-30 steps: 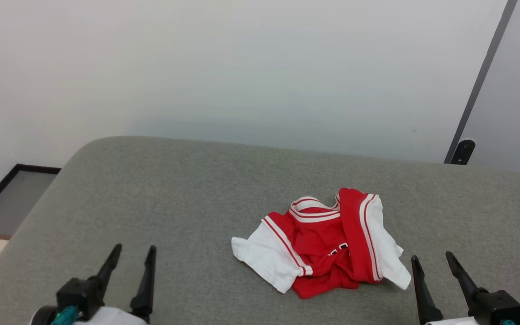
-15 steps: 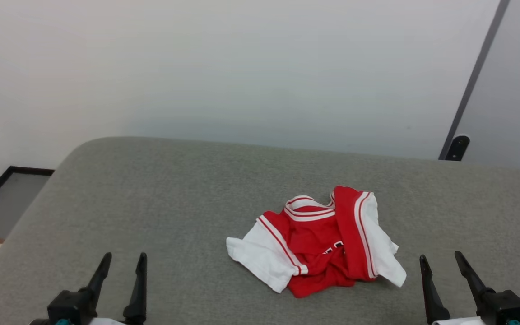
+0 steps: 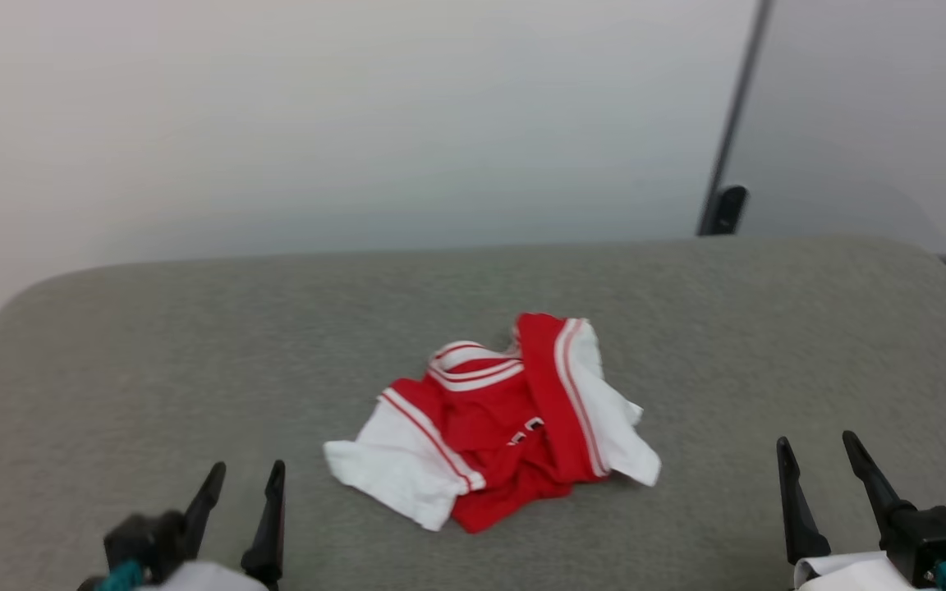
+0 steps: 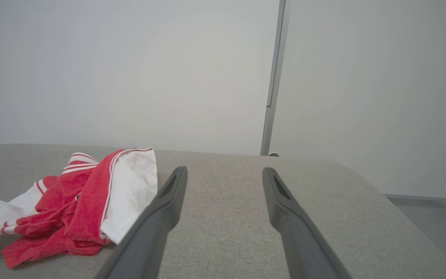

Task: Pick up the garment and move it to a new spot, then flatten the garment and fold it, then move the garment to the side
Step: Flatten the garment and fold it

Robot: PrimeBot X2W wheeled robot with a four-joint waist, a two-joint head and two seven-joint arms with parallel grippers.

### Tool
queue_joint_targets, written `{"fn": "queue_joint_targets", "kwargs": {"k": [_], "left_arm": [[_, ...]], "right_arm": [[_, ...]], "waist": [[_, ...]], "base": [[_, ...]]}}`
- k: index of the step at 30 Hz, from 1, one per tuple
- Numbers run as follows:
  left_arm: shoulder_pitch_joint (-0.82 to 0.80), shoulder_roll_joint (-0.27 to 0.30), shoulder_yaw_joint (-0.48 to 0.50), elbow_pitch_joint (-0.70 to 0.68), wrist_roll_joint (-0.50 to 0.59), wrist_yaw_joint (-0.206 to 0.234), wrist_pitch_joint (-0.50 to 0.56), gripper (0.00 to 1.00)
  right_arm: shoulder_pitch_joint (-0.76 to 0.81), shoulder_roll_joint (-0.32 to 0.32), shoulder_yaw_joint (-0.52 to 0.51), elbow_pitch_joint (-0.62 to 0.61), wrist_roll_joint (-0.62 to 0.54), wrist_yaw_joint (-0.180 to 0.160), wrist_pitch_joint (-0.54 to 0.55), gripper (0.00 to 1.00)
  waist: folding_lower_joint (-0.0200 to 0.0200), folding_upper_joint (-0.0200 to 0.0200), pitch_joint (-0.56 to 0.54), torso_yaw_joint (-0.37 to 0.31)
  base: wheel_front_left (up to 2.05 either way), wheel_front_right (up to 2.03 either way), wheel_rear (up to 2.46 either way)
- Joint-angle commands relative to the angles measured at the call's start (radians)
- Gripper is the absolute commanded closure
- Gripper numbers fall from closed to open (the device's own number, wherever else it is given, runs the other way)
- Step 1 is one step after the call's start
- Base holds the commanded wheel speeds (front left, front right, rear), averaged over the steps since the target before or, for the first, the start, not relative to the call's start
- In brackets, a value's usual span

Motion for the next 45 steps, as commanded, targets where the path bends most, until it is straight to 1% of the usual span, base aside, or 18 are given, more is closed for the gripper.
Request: {"fn": "queue_joint_targets", "kwargs": {"k": [1, 2, 5, 8, 10, 11, 13, 16, 18, 20, 22, 24, 27, 30, 33, 36, 40, 45], "left_arm": [[-0.026, 0.010, -0.001, 0.014, -0.026, -0.006, 0.024, 0.00], [-0.044, 0.030, -0.007, 0.026, -0.040, -0.009, 0.055, 0.00], [-0.100, 0.069, -0.022, 0.054, -0.144, -0.015, 0.186, 0.00], [-0.165, 0.134, -0.072, 0.059, -0.281, -0.015, 0.366, 0.00], [-0.207, 0.188, -0.100, 0.064, -0.356, -0.014, 0.494, 0.00], [-0.228, 0.204, -0.106, 0.072, -0.402, -0.014, 0.559, 0.00], [-0.269, 0.251, -0.125, 0.091, -0.437, -0.014, 0.678, 0.00], [-0.325, 0.293, -0.141, 0.126, -0.481, -0.014, 0.827, 0.00], [-0.357, 0.309, -0.146, 0.144, -0.500, -0.013, 0.896, 0.00], [-0.382, 0.318, -0.154, 0.166, -0.509, 0.002, 0.953, 0.00], [-0.402, 0.312, -0.164, 0.187, -0.523, 0.012, 1.005, 0.00], [-0.421, 0.301, -0.165, 0.209, -0.541, 0.034, 1.055, 0.00], [-0.441, 0.295, -0.178, 0.232, -0.553, 0.060, 1.121, 0.00], [-0.467, 0.289, -0.183, 0.240, -0.558, 0.077, 1.153, 0.00], [-0.483, 0.294, -0.194, 0.251, -0.550, 0.064, 1.159, 0.00], [-0.498, 0.293, -0.197, 0.272, -0.550, 0.066, 1.162, 0.00], [-0.513, 0.304, -0.212, 0.304, -0.535, 0.042, 1.147, 0.00], [-0.541, 0.299, -0.234, 0.354, -0.520, 0.018, 1.112, 0.00]], "right_arm": [[-0.014, 0.001, 0.006, -0.001, 0.005, -0.001, -0.001, 0.00], [-0.015, 0.001, 0.010, 0.001, 0.008, -0.001, -0.001, 0.00], [-0.025, 0.001, 0.022, 0.004, 0.011, -0.001, -0.001, 0.00], [-0.033, 0.001, 0.034, 0.007, 0.017, -0.001, -0.001, 0.00], [-0.036, 0.001, 0.039, 0.010, 0.019, -0.001, -0.001, 0.00], [-0.040, 0.001, 0.042, 0.011, 0.018, -0.001, -0.001, 0.00], [-0.049, 0.001, 0.045, 0.013, 0.021, -0.001, -0.001, 0.00], [-0.055, 0.001, 0.058, 0.016, 0.025, -0.001, -0.001, 0.00], [-0.058, 0.001, 0.065, 0.019, 0.027, -0.001, -0.001, 0.00], [-0.059, 0.001, 0.068, 0.022, 0.033, -0.001, -0.001, 0.00], [-0.060, 0.001, 0.070, 0.022, 0.036, -0.001, -0.001, 0.00], [-0.062, 0.001, 0.071, 0.022, 0.038, -0.001, -0.001, 0.00], [-0.067, 0.001, 0.073, 0.022, 0.039, -0.001, -0.001, 0.00], [-0.075, 0.001, 0.074, 0.022, 0.041, -0.001, -0.001, 0.00], [-0.075, 0.001, 0.075, 0.022, 0.043, -0.001, -0.001, 0.00], [-0.083, 0.001, 0.077, 0.023, 0.045, -0.001, -0.001, 0.00], [-0.089, 0.001, 0.079, 0.025, 0.049, -0.001, -0.001, 0.00], [-0.098, 0.001, 0.080, 0.023, 0.048, -0.001, -0.001, 0.00]], "waist": [[0.0000, 0.0000, 0.044, -0.069], [0.0000, 0.0000, 0.049, -0.080], [0.0000, 0.0000, 0.062, -0.104], [0.0000, 0.0000, 0.074, -0.121], [0.0000, 0.0000, 0.081, -0.128], [0.0000, 0.0000, 0.084, -0.133], [0.0000, 0.0000, 0.092, -0.139], [0.0000, 0.0000, 0.102, -0.152], [0.0000, 0.0000, 0.108, -0.159], [0.0000, 0.0000, 0.112, -0.165], [0.0000, 0.0000, 0.118, -0.170], [0.0000, 0.0000, 0.124, -0.174], [0.0000, 0.0000, 0.132, -0.179], [0.0000, 0.0000, 0.140, -0.183], [0.0000, 0.0000, 0.148, -0.186], [0.0000, 0.0000, 0.153, -0.190], [0.0000, 0.0000, 0.161, -0.193], [0.0000, 0.0000, 0.175, -0.196]], "base": [[0.00, 0.00, 0.00], [0.00, 0.00, 0.00], [0.00, 0.00, 0.00], [0.00, 0.00, 0.00], [0.00, 0.00, 0.00], [0.00, 0.00, 0.00], [0.00, 0.00, 0.00], [0.00, 0.00, 0.00], [0.00, 0.00, 0.00], [0.00, 0.00, 0.00], [0.00, 0.00, 0.00], [0.00, 0.00, 0.00], [0.00, 0.00, 0.00], [0.00, 0.00, 0.00], [0.00, 0.00, 0.00], [0.00, 0.00, 0.00], [0.00, 0.00, 0.00], [0.00, 0.00, 0.00]]}}
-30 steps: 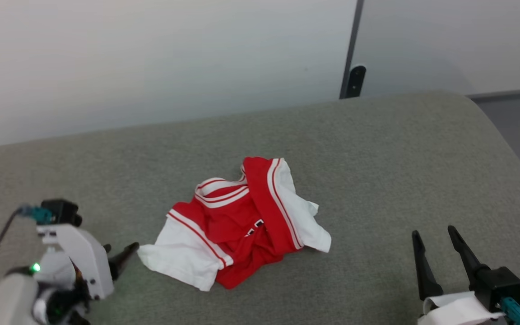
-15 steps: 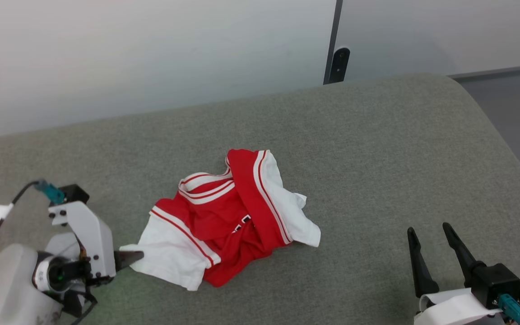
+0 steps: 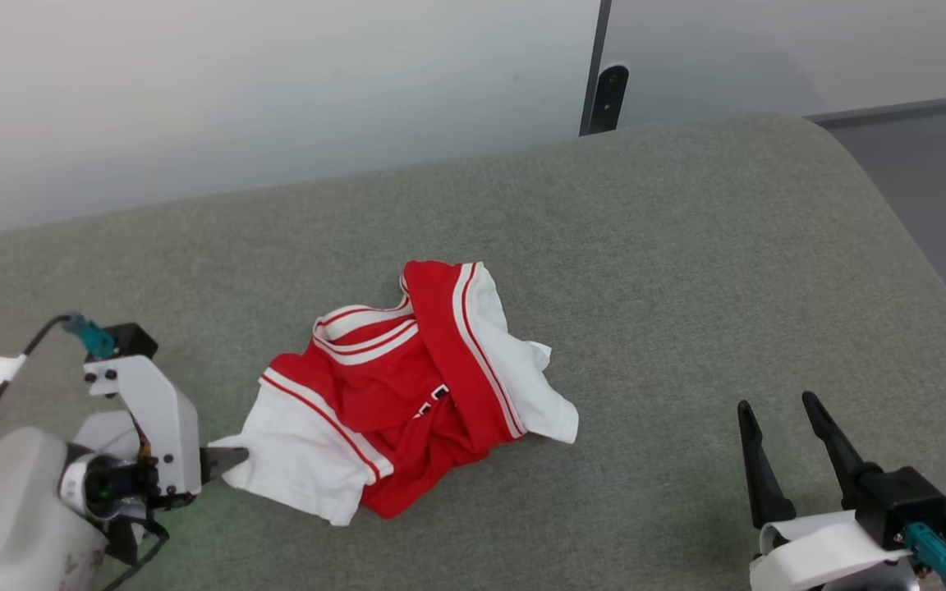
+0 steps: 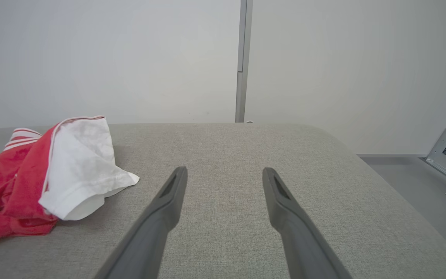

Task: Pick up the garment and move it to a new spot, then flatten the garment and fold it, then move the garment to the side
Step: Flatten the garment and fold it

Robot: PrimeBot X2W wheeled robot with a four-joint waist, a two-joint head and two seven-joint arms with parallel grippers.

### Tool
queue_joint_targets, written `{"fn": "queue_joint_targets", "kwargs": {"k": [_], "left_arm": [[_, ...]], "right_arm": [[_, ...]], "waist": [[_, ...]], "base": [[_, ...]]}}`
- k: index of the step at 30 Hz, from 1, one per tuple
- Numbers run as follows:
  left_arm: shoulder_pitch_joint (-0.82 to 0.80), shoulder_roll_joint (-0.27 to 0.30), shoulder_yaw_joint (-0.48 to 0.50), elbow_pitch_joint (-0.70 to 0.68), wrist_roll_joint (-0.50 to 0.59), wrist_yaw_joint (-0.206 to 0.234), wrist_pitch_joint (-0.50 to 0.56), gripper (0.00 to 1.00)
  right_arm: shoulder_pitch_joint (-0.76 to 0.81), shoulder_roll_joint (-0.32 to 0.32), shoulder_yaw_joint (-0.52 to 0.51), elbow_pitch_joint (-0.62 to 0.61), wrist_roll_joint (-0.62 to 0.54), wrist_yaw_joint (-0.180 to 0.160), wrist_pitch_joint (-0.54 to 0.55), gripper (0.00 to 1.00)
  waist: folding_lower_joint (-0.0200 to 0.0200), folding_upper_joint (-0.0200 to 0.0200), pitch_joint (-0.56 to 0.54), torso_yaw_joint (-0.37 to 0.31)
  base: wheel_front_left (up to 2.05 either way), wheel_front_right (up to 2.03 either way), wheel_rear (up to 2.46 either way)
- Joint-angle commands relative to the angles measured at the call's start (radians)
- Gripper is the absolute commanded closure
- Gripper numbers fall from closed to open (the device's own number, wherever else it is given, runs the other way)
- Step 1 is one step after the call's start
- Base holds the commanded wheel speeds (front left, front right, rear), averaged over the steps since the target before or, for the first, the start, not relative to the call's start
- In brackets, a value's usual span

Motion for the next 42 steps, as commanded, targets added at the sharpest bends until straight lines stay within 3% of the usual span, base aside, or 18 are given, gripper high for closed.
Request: {"fn": "queue_joint_targets", "kwargs": {"k": [1, 11, 13, 14, 15, 16, 26, 32, 39, 42], "left_arm": [[-0.014, -0.001, -0.013, 0.019, 0.018, -0.008, -0.009, 0.00], [-0.049, -0.053, -0.075, 0.170, 0.026, -0.027, -0.017, 0.00], [-0.050, -0.056, -0.090, 0.206, 0.031, -0.026, -0.003, 0.05], [-0.052, -0.060, -0.099, 0.223, 0.033, -0.027, 0.012, 0.46], [-0.053, -0.063, -0.109, 0.234, 0.035, -0.028, 0.022, 0.68], [-0.057, -0.067, -0.111, 0.246, 0.028, -0.029, 0.033, 1.00], [-0.136, -0.043, -0.143, 0.239, 0.048, -0.033, -0.006, 1.00], [-0.153, -0.069, -0.168, 0.234, 0.039, -0.036, -0.033, 1.00], [-0.177, -0.099, -0.216, 0.216, 0.016, -0.037, -0.055, 1.00], [-0.186, -0.106, -0.232, 0.211, 0.002, -0.037, -0.062, 1.00]], "right_arm": [[-0.016, 0.001, 0.001, -0.002, 0.007, -0.001, -0.001, 0.00], [-0.035, 0.001, 0.012, -0.005, 0.010, -0.001, -0.001, 0.00], [-0.039, 0.001, 0.014, -0.003, 0.009, -0.001, -0.001, 0.00], [-0.041, 0.001, 0.015, -0.002, 0.007, -0.001, -0.001, 0.00], [-0.042, 0.001, 0.016, -0.001, 0.005, -0.001, -0.001, 0.00], [-0.043, 0.001, 0.017, 0.000, 0.002, -0.001, -0.001, 0.00], [-0.093, -0.015, 0.085, 0.010, 0.051, -0.001, 0.032, 0.00], [-0.194, -0.105, 0.186, 0.021, 0.181, -0.001, 0.201, 0.00], [-0.391, -0.248, 0.350, 0.058, 0.368, -0.001, 0.484, 0.00], [-0.473, -0.270, 0.426, 0.101, 0.441, -0.001, 0.572, 0.00]], "waist": [[0.0000, -0.0001, 0.009, -0.002], [0.0000, -0.0001, 0.043, -0.011], [0.0000, -0.0001, 0.047, -0.011], [0.0000, -0.0001, 0.047, -0.011], [0.0000, -0.0001, 0.048, -0.011], [0.0000, -0.0001, 0.047, -0.010], [0.0000, -0.0001, 0.021, 0.039], [0.0000, -0.0001, 0.009, 0.077], [0.0000, -0.0001, 0.016, 0.122], [0.0000, -0.0001, 0.023, 0.135]], "base": [[0.00, 0.00, 0.00], [0.00, 0.00, 0.00], [0.00, 0.00, 0.00], [0.00, 0.00, 0.00], [0.00, 0.00, 0.00], [0.00, 0.00, 0.00], [0.00, 0.00, 0.00], [0.00, 0.00, 0.00], [0.00, 0.00, 0.00], [0.00, 0.00, 0.00]]}}
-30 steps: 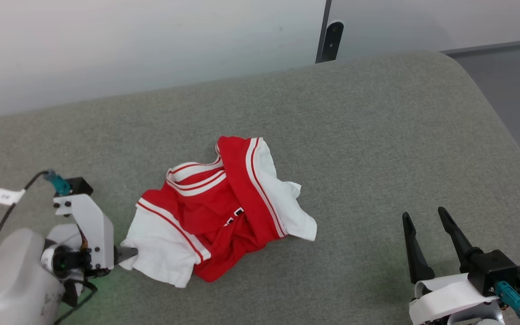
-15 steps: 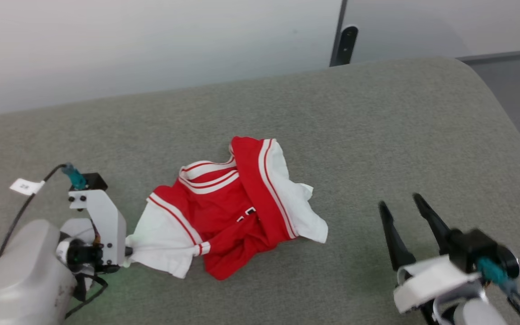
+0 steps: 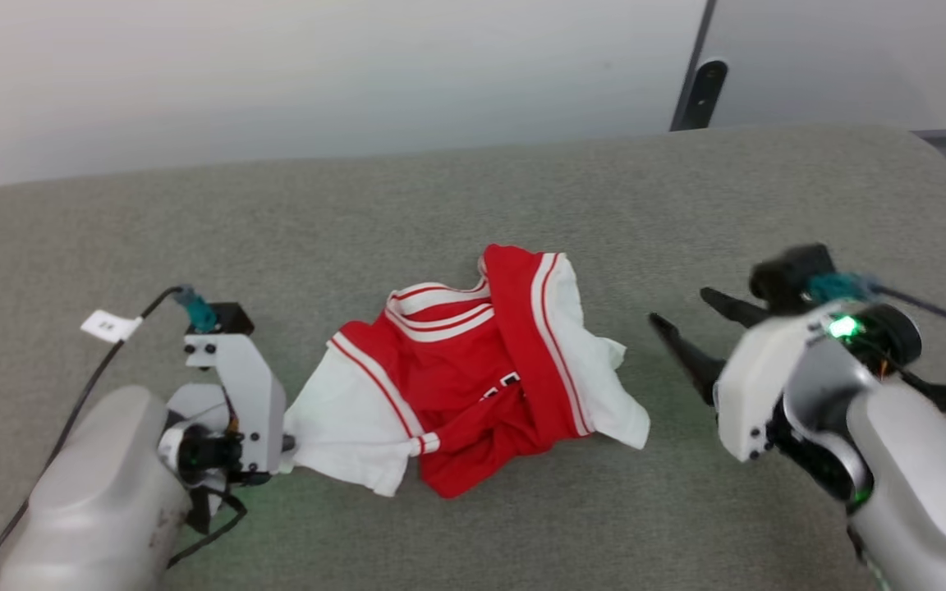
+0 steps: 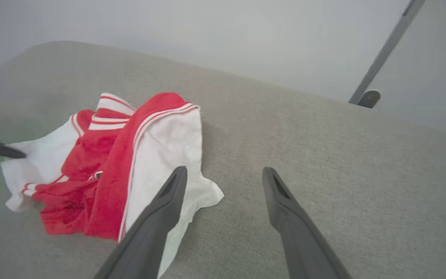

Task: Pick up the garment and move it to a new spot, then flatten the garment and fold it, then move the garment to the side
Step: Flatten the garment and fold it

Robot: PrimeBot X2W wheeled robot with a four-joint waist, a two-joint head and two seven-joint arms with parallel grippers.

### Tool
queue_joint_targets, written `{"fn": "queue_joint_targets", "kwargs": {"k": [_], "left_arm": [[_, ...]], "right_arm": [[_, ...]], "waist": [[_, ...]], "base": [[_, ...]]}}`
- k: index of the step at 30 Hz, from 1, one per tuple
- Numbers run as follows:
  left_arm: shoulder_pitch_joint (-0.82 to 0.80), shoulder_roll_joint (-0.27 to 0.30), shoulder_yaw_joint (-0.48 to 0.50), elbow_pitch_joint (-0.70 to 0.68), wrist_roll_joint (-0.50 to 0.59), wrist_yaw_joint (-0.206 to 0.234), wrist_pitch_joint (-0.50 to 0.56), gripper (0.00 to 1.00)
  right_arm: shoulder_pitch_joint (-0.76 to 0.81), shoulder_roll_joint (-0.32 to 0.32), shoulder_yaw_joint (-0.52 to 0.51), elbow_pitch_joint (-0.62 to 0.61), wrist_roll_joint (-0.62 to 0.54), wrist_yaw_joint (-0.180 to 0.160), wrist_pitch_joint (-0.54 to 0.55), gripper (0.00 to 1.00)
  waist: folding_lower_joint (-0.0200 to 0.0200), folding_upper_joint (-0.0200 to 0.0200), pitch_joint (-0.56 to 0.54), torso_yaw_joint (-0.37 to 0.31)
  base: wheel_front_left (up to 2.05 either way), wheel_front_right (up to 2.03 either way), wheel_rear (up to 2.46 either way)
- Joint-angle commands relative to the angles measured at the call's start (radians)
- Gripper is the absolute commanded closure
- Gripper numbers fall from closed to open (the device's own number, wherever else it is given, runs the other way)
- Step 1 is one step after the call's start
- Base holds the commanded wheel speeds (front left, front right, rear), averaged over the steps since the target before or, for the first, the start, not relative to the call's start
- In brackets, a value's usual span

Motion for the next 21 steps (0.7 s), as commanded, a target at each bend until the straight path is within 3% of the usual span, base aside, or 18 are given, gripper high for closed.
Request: {"fn": "queue_joint_targets", "kwargs": {"k": [1, 8, 21], "left_arm": [[-0.012, -0.006, -0.005, -0.004, -0.010, -0.003, -0.005, 1.00], [-0.039, -0.031, -0.051, -0.017, -0.043, -0.004, -0.022, 1.00], [-0.094, -0.037, -0.121, -0.007, -0.100, -0.003, -0.062, 1.00]], "right_arm": [[-0.033, -0.015, 0.023, 0.016, 0.007, -0.001, 0.018, 0.00], [-0.182, -0.043, 0.162, 0.164, 0.116, -0.001, 0.184, 0.00], [-0.312, -0.015, 0.288, 0.374, 0.255, -0.001, 0.336, 0.00]], "waist": [[0.0000, -0.0001, 0.010, 0.015], [0.0000, -0.0001, 0.037, 0.057], [0.0000, -0.0001, 0.086, 0.097]], "base": [[0.00, 0.00, 0.00], [0.00, 0.00, 0.00], [0.00, 0.00, 0.00]]}}
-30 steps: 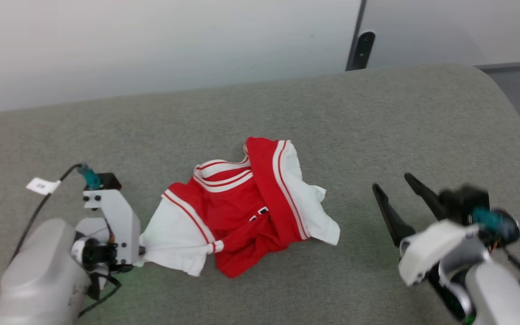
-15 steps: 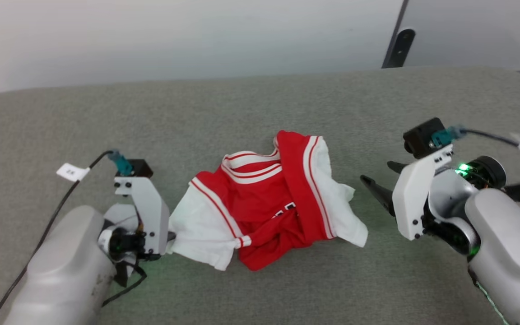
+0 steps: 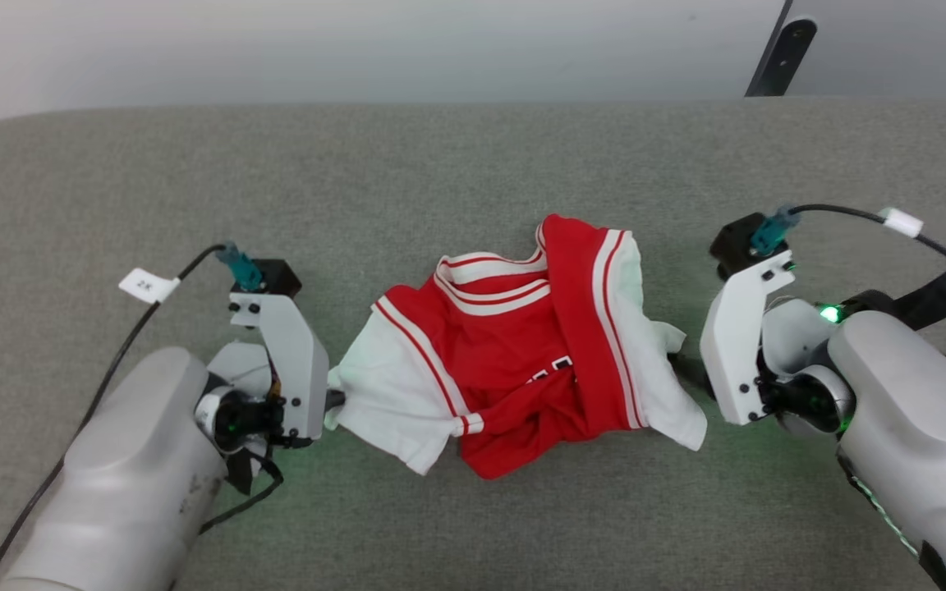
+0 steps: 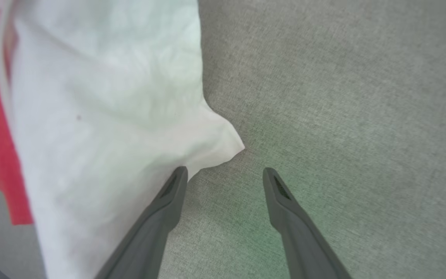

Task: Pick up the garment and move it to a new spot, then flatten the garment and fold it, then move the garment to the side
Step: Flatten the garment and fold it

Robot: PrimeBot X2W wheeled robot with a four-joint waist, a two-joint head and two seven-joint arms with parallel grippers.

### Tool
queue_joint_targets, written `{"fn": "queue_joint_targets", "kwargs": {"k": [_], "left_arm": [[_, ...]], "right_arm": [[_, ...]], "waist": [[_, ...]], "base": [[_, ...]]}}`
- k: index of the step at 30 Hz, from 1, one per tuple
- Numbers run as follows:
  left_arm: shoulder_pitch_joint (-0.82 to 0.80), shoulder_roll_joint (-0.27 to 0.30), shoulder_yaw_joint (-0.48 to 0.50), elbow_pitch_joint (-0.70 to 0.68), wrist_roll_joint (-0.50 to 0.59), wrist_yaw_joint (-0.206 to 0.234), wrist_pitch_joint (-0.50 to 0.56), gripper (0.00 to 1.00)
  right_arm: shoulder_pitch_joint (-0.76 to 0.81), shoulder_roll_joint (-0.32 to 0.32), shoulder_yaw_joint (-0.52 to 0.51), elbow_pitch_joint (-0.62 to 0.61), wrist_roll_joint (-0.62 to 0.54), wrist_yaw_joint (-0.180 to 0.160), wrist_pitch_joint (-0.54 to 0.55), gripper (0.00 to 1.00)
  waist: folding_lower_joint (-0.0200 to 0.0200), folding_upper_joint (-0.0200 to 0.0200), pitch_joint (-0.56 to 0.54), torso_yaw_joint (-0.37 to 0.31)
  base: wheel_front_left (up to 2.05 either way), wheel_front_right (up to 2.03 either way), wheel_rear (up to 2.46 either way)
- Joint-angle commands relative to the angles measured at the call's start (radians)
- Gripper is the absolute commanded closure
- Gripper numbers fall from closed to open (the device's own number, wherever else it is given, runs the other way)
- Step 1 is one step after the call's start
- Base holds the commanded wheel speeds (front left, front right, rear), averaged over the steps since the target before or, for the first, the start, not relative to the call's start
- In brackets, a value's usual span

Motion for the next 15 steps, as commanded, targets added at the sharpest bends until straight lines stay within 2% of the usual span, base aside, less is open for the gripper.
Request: {"fn": "queue_joint_targets", "kwargs": {"k": [1, 12, 13, 14, 15], "left_arm": [[-0.007, -0.003, -0.009, 0.004, -0.008, -0.002, -0.006, 1.00], [-0.057, -0.006, -0.070, 0.014, -0.054, -0.002, -0.039, 1.00], [-0.061, -0.005, -0.074, 0.020, -0.057, -0.002, -0.040, 1.00], [-0.065, -0.005, -0.079, 0.025, -0.061, -0.001, -0.043, 1.00], [-0.069, -0.006, -0.082, 0.030, -0.068, 0.000, -0.045, 1.00]], "right_arm": [[-0.016, 0.008, 0.012, 0.014, 0.013, -0.001, 0.006, 0.00], [-0.081, 0.071, 0.048, 0.181, 0.068, -0.001, -0.025, 0.00], [-0.082, 0.076, 0.057, 0.197, 0.068, -0.001, -0.023, 0.51], [-0.085, 0.081, 0.066, 0.210, 0.066, -0.001, -0.025, 0.83], [-0.087, 0.087, 0.070, 0.223, 0.070, -0.001, -0.029, 1.00]], "waist": [[0.0000, 0.0000, 0.009, 0.008], [0.0000, 0.0000, 0.046, 0.037], [0.0000, 0.0000, 0.048, 0.038], [0.0000, 0.0000, 0.051, 0.040], [0.0000, 0.0000, 0.053, 0.041]], "base": [[0.00, 0.00, 0.00], [0.00, 0.00, 0.00], [0.00, 0.00, 0.00], [0.00, 0.00, 0.00], [0.00, 0.00, 0.00]]}}
